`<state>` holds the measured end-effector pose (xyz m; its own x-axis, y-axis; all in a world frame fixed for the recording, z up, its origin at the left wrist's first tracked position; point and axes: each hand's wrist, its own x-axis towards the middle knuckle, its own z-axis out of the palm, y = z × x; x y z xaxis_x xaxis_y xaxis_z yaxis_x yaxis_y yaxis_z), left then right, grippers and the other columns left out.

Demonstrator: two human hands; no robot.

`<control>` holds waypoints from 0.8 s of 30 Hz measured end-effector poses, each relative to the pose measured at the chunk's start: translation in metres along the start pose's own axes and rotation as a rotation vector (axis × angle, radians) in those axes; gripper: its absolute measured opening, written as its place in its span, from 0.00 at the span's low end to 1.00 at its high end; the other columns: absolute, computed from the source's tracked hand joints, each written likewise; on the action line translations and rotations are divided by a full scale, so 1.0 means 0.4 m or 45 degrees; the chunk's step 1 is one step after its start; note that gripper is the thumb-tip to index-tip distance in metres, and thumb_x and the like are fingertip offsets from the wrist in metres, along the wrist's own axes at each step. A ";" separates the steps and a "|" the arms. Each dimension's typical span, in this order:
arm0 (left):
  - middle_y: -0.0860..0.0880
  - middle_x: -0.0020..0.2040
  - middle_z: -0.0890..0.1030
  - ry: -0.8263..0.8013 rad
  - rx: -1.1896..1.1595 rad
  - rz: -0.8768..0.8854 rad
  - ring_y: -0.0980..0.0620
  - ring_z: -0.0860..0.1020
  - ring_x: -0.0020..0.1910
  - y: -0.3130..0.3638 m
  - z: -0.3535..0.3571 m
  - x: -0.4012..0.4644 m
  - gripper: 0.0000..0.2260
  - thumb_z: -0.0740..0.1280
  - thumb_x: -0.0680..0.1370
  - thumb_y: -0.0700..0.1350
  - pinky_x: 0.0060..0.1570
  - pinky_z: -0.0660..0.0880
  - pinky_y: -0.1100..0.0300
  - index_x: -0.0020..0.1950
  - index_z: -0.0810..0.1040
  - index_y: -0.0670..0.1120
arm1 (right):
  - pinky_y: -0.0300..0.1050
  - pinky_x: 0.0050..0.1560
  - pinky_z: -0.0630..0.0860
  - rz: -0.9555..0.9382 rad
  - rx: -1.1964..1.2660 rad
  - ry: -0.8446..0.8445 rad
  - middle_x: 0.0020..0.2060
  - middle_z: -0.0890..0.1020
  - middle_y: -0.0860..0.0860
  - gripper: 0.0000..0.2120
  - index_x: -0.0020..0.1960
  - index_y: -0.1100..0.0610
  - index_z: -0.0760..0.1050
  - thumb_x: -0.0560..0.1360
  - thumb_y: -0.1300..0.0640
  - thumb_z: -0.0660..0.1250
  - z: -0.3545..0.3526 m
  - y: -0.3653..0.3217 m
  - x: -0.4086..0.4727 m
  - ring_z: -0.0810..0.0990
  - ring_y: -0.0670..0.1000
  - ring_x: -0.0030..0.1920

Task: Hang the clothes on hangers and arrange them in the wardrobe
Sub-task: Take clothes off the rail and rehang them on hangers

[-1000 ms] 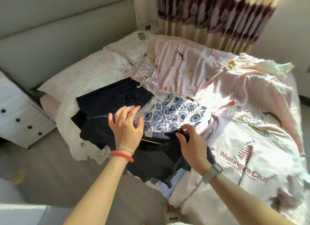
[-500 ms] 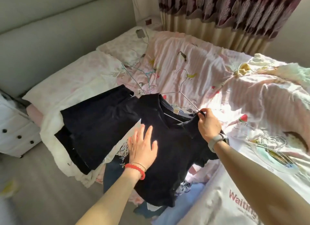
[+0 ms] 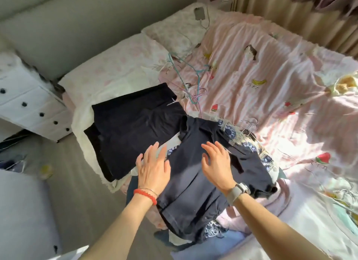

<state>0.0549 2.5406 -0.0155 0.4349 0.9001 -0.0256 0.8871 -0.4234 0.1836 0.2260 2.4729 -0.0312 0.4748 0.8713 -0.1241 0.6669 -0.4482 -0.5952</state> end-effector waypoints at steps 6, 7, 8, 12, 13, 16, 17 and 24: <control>0.39 0.59 0.77 0.226 -0.041 -0.315 0.37 0.76 0.57 -0.220 -0.106 -0.231 0.19 0.72 0.68 0.36 0.54 0.70 0.36 0.59 0.77 0.41 | 0.56 0.70 0.50 -0.492 -0.085 -0.188 0.64 0.73 0.48 0.16 0.62 0.51 0.73 0.76 0.55 0.58 0.097 -0.226 -0.125 0.62 0.54 0.70; 0.39 0.59 0.77 0.236 -0.035 -0.392 0.37 0.76 0.57 -0.261 -0.122 -0.287 0.19 0.72 0.68 0.37 0.55 0.70 0.35 0.59 0.77 0.41 | 0.55 0.69 0.53 -0.591 -0.099 -0.219 0.62 0.74 0.49 0.15 0.61 0.52 0.74 0.76 0.55 0.58 0.116 -0.270 -0.156 0.64 0.55 0.68; 0.39 0.59 0.77 0.252 -0.020 -0.467 0.37 0.75 0.58 -0.302 -0.137 -0.348 0.19 0.71 0.69 0.37 0.55 0.69 0.36 0.59 0.77 0.41 | 0.54 0.67 0.56 -0.685 -0.089 -0.249 0.61 0.76 0.50 0.14 0.60 0.53 0.75 0.75 0.56 0.59 0.138 -0.316 -0.192 0.67 0.56 0.66; 0.39 0.58 0.77 0.378 0.020 -0.809 0.38 0.76 0.56 -0.458 -0.202 -0.628 0.16 0.67 0.70 0.39 0.55 0.70 0.40 0.57 0.78 0.40 | 0.52 0.65 0.64 -1.003 -0.039 -0.434 0.61 0.76 0.54 0.14 0.58 0.56 0.76 0.75 0.58 0.60 0.252 -0.504 -0.381 0.70 0.57 0.64; 0.39 0.58 0.78 0.406 0.025 -0.909 0.38 0.77 0.55 -0.492 -0.221 -0.703 0.17 0.65 0.69 0.41 0.54 0.70 0.40 0.57 0.79 0.40 | 0.51 0.67 0.61 -1.091 -0.061 -0.520 0.65 0.73 0.54 0.15 0.62 0.55 0.74 0.76 0.56 0.59 0.285 -0.550 -0.438 0.66 0.55 0.67; 0.39 0.57 0.78 0.537 0.094 -1.142 0.39 0.77 0.55 -0.588 -0.282 -0.935 0.19 0.63 0.67 0.42 0.54 0.70 0.40 0.56 0.79 0.40 | 0.45 0.71 0.51 -1.339 -0.109 -0.689 0.70 0.64 0.48 0.19 0.68 0.51 0.67 0.78 0.53 0.55 0.383 -0.685 -0.619 0.55 0.50 0.73; 0.40 0.57 0.79 0.587 0.127 -1.215 0.41 0.76 0.56 -0.616 -0.300 -1.015 0.18 0.62 0.67 0.42 0.55 0.70 0.40 0.56 0.79 0.41 | 0.44 0.71 0.49 -1.414 -0.117 -0.720 0.71 0.64 0.47 0.19 0.68 0.50 0.66 0.78 0.52 0.55 0.411 -0.728 -0.686 0.54 0.49 0.73; 0.40 0.56 0.80 0.753 0.442 -1.738 0.41 0.78 0.56 -0.724 -0.402 -1.566 0.20 0.54 0.71 0.47 0.53 0.71 0.42 0.54 0.80 0.42 | 0.45 0.72 0.50 -1.855 -0.112 -0.952 0.70 0.64 0.45 0.19 0.69 0.47 0.65 0.78 0.51 0.54 0.584 -0.960 -1.145 0.54 0.47 0.73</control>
<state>-0.4993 2.1158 0.1054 -0.7667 0.4856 0.4199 0.5745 0.8109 0.1114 -0.3816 2.2925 0.0686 -0.8954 0.4291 0.1186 0.3174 0.8021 -0.5060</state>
